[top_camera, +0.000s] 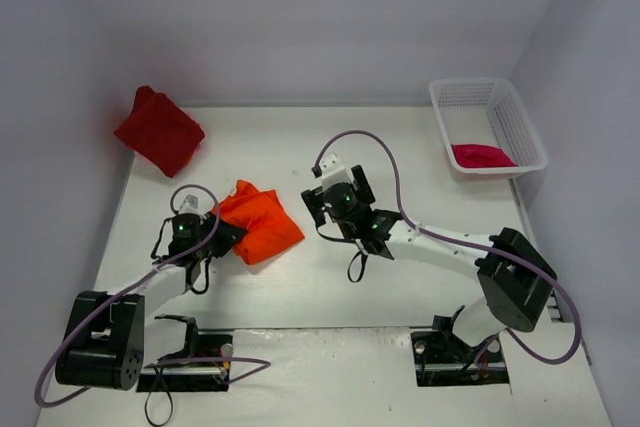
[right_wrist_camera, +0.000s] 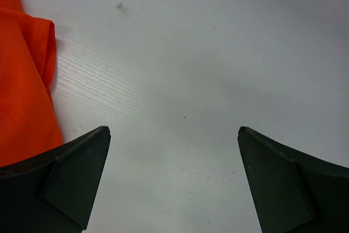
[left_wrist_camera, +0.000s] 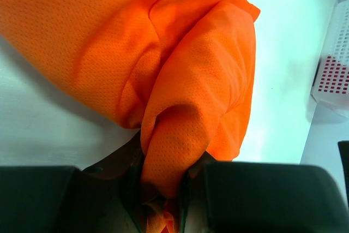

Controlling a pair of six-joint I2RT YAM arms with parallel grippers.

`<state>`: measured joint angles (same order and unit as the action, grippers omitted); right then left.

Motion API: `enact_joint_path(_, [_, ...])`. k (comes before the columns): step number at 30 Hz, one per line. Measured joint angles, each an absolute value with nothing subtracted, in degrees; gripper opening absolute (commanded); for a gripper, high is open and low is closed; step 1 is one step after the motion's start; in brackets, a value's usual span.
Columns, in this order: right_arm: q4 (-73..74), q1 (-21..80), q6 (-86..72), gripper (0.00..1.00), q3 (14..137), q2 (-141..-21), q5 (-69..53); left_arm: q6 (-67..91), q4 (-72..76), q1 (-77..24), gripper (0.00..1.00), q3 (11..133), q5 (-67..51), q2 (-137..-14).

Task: Fold and stack the t-shirts
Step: Put the neatly folded tshirt into the corner of the board with the left arm

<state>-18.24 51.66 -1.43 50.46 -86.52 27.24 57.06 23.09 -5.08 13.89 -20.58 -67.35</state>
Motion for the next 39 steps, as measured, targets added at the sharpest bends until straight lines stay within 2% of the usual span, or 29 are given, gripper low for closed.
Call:
enact_joint_path(24, [-19.5,51.4,-4.1,1.0,46.3,-86.8,26.5,56.1,16.1,-5.1,0.0,27.5,-19.4,-66.1])
enact_joint_path(39, [-20.0,51.4,-5.0,1.0,42.8,-80.2,26.1,54.1,8.7,-5.1,0.0,34.7,-19.0,-62.5])
